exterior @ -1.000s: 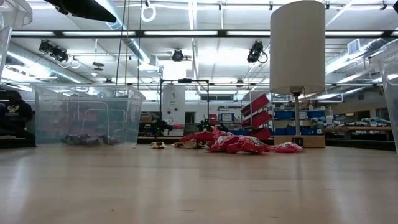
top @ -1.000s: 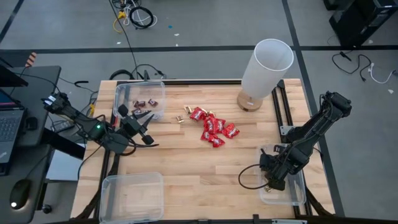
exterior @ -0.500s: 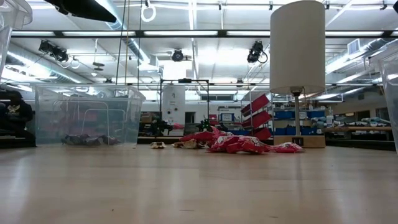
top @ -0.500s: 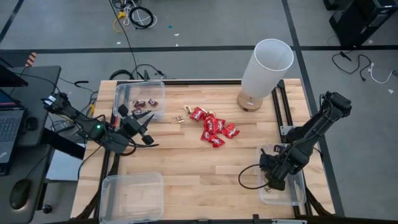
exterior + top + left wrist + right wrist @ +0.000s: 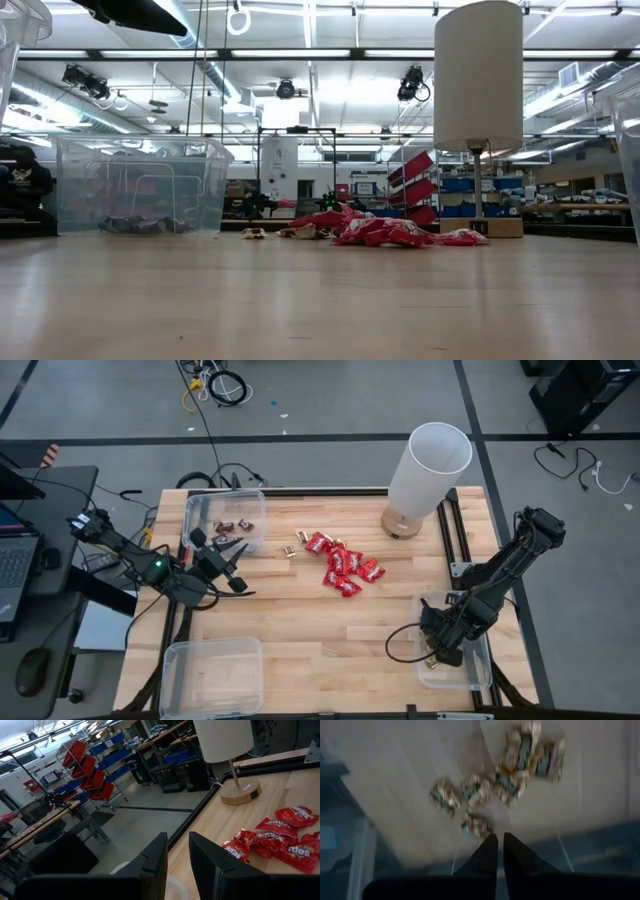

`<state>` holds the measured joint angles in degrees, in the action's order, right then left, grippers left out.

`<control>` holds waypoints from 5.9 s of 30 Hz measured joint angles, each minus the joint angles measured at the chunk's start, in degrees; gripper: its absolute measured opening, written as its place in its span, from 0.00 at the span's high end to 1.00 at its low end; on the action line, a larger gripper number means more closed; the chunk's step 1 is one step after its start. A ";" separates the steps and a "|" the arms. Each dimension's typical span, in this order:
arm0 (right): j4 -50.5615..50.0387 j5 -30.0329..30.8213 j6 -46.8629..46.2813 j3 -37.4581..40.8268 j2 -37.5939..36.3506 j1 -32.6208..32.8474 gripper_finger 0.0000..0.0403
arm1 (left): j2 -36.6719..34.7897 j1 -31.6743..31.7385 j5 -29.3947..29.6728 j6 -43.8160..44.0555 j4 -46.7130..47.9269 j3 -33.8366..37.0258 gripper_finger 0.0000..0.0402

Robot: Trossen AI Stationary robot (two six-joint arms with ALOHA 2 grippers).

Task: Sort candy
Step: Put the gold chocolate into the bottom right transparent bin

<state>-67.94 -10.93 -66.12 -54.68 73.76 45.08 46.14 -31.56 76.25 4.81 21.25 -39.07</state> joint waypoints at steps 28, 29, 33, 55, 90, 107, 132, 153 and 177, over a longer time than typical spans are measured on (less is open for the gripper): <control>-4.83 41.95 19.72 -27.80 0.14 -14.28 1.00 | 0.00 0.00 -1.04 0.07 -0.76 -0.02 0.79; -2.28 42.78 22.80 -27.80 0.17 -15.81 1.00 | 0.01 -0.01 -1.13 0.09 -0.84 -0.02 0.79; 9.95 44.14 35.44 -27.80 0.17 -22.25 1.00 | 0.01 0.00 -1.18 0.09 -0.92 -0.02 0.79; 51.44 30.77 62.80 -27.78 15.79 -43.88 1.00 | 0.01 0.01 -1.51 -0.15 -3.39 -0.02 0.79; 51.93 30.70 56.75 -27.73 44.57 -53.53 1.00 | 0.01 -0.01 -0.90 -0.03 -5.09 -0.02 0.79; 37.42 30.14 48.87 -27.73 45.27 -54.95 1.00 | 0.03 -0.01 -0.87 0.01 -5.05 -0.02 0.79; 48.22 22.45 67.15 -29.85 43.62 -52.75 0.99 | 0.46 0.01 -1.16 -0.01 -4.46 -0.02 0.79; 44.96 21.73 79.28 -29.66 47.04 -54.12 0.53 | 2.26 0.01 -1.38 -0.08 -3.65 -0.02 0.79; 46.23 21.42 68.50 -29.70 50.56 -54.06 0.60 | 2.26 0.10 -0.66 -0.02 -3.77 -0.02 0.79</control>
<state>-21.71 10.49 2.38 -84.38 124.31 -8.98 48.40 -31.46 75.59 4.80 17.49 -39.09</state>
